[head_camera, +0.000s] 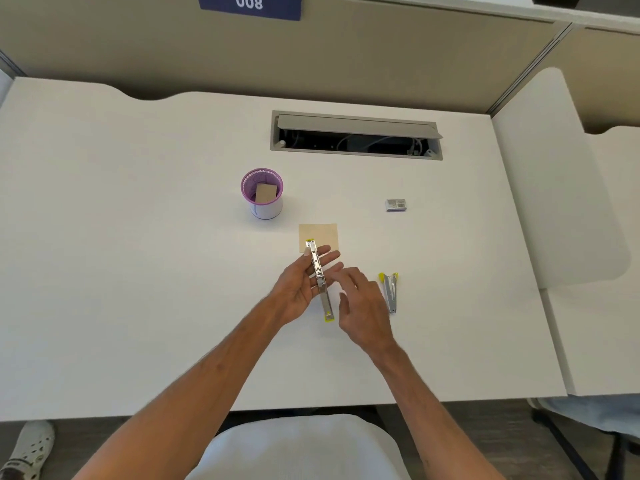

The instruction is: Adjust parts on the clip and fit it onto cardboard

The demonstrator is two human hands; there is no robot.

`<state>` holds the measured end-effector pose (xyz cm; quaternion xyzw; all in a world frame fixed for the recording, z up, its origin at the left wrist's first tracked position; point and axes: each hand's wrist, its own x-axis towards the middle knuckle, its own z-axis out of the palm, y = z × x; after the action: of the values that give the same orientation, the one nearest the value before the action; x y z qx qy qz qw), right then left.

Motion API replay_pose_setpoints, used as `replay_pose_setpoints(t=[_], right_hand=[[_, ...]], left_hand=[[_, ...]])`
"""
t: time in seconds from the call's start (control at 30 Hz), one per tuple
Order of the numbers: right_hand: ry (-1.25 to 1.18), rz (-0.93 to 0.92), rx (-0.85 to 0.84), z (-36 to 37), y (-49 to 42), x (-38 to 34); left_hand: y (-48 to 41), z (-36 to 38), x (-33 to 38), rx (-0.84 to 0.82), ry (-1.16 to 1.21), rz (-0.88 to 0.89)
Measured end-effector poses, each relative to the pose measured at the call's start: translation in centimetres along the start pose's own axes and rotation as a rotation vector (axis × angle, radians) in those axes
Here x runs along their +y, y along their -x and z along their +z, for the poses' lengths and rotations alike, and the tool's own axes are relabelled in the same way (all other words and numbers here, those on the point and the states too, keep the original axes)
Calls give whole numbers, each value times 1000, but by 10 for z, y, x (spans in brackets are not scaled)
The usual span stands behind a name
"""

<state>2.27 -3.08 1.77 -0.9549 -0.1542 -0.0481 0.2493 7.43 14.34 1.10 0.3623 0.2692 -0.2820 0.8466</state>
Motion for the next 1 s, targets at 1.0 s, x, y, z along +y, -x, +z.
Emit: replay_pose_setpoints(t=[1.0], right_hand=[[-454,478,97,6,-52,-34]], left_hand=[[23,4,-1,66,-199,31]])
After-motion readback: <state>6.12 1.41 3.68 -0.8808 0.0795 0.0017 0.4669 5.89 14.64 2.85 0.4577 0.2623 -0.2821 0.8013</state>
